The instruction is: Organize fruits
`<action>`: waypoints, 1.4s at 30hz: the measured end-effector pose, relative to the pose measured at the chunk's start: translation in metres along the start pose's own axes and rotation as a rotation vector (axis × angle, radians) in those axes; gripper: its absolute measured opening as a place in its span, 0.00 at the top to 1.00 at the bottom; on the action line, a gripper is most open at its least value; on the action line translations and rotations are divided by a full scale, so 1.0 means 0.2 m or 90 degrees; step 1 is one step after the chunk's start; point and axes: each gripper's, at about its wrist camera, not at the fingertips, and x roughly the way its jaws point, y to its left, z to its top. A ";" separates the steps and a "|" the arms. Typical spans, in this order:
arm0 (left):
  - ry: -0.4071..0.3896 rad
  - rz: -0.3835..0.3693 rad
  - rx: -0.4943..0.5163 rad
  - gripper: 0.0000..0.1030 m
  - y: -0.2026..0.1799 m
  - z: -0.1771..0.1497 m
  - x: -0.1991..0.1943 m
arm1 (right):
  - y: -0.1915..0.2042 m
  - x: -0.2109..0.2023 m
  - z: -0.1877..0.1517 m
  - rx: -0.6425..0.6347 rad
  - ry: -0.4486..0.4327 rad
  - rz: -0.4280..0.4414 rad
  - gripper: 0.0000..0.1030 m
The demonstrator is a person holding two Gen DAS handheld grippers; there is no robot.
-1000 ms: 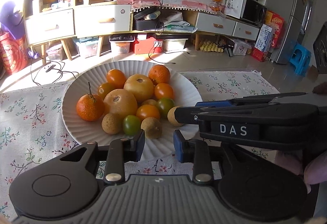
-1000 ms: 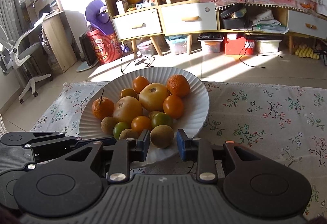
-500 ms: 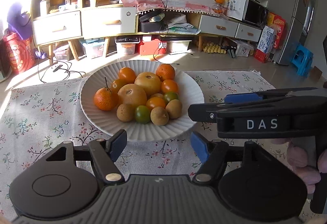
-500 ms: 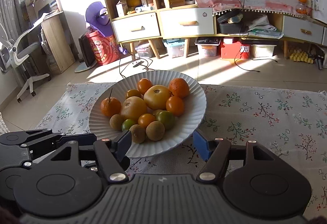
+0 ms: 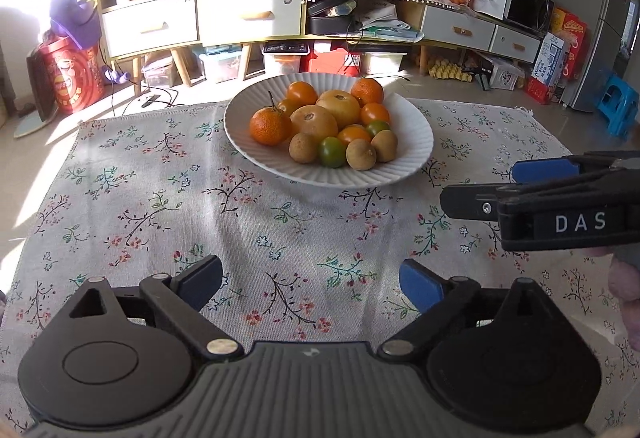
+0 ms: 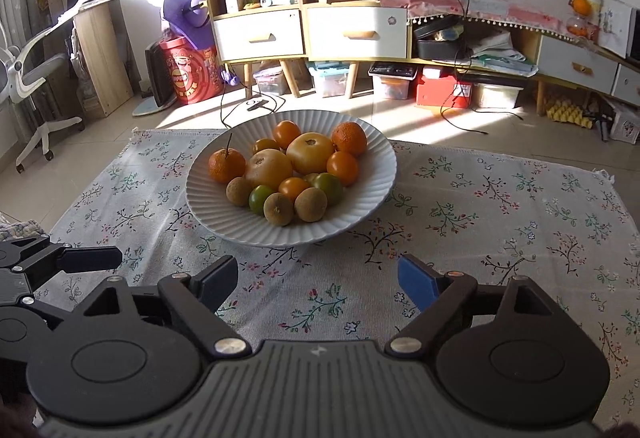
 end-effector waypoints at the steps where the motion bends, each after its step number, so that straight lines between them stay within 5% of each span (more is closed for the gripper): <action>1: 0.005 0.007 -0.004 0.12 0.01 -0.01 -0.01 | 0.01 -0.01 -0.01 0.002 0.004 -0.002 0.15; 16: 0.067 0.062 -0.075 0.07 0.08 -0.09 -0.15 | 0.12 -0.19 -0.12 0.008 0.039 -0.074 0.04; 42: 0.055 0.164 -0.076 0.07 0.00 -0.09 -0.31 | 0.25 -0.26 -0.20 -0.041 0.039 -0.128 0.01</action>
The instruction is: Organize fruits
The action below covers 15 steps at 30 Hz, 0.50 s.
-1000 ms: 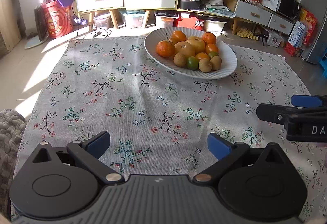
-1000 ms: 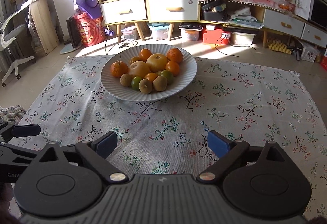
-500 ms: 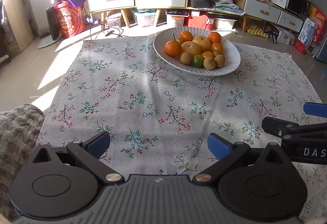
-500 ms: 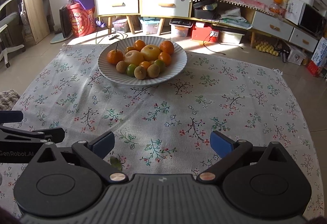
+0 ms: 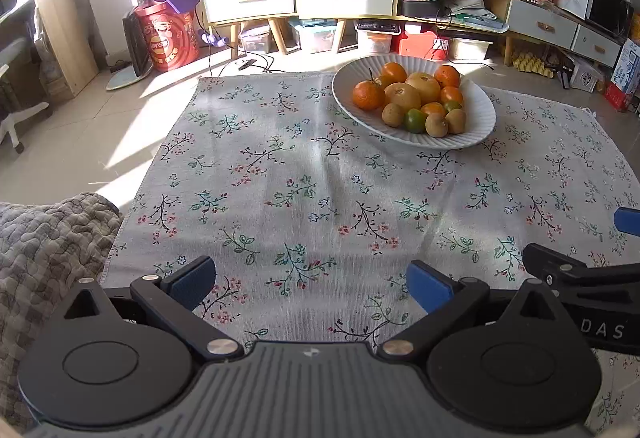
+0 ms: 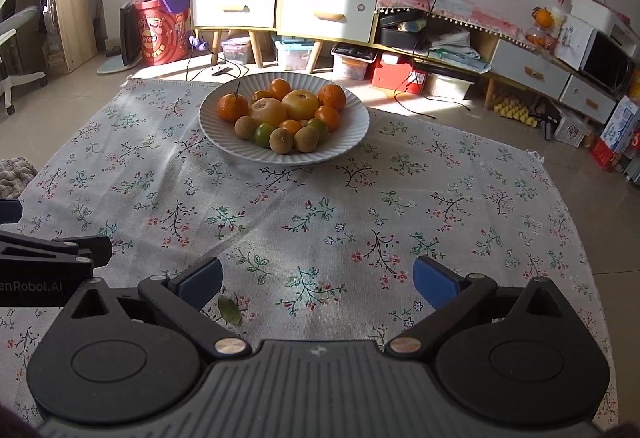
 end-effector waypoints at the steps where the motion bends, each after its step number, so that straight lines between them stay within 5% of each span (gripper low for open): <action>1: 0.000 0.002 0.000 0.07 0.00 0.00 0.00 | 0.00 0.00 0.00 0.000 0.001 0.000 0.01; 15: -0.007 0.013 0.002 0.07 -0.01 0.00 -0.01 | 0.01 0.02 -0.02 -0.002 0.016 -0.004 0.01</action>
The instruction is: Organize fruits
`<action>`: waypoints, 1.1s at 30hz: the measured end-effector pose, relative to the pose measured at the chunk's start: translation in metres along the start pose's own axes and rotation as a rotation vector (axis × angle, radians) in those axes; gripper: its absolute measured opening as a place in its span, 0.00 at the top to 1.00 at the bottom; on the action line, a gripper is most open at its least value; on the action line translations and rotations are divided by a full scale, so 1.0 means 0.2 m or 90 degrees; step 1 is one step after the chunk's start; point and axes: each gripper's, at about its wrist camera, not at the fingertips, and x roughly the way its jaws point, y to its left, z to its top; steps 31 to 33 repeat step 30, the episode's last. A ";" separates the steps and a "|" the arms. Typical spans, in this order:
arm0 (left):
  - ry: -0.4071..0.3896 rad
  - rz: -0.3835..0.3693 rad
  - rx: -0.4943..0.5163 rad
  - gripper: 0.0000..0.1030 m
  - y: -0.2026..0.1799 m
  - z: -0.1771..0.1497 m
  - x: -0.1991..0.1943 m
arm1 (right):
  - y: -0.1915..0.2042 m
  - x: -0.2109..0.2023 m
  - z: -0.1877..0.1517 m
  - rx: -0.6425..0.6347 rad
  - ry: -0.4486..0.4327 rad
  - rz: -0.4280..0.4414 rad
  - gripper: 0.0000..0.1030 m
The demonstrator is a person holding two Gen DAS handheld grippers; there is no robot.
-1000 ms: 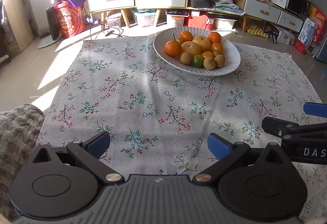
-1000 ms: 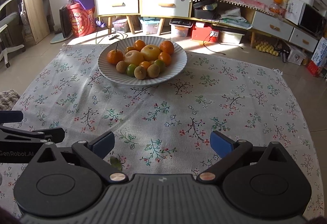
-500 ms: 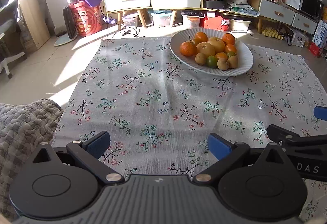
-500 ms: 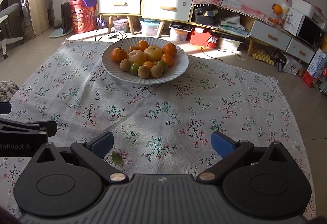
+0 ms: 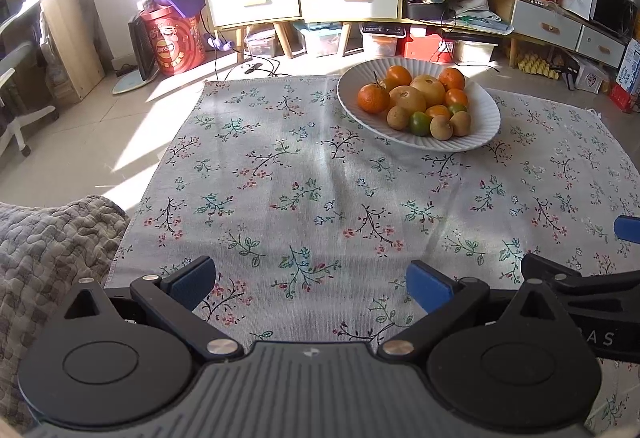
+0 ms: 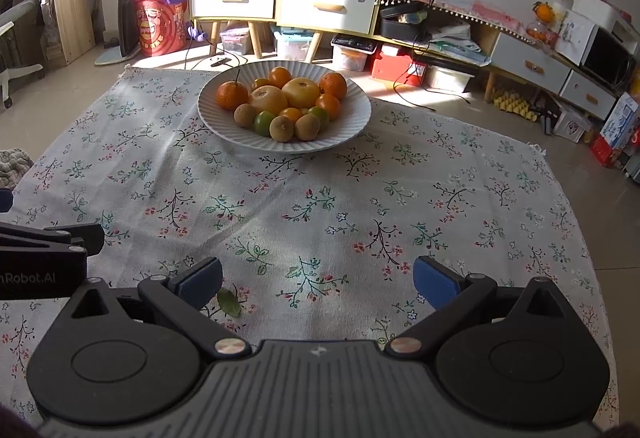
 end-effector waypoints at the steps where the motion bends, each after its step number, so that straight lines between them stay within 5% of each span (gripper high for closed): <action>1: 0.000 0.000 0.000 0.07 0.00 0.00 0.00 | 0.00 0.00 0.00 0.000 0.001 -0.001 0.01; 33: 0.000 -0.008 0.014 0.07 -0.02 -0.01 0.00 | 0.00 0.01 0.00 0.005 0.005 -0.008 0.01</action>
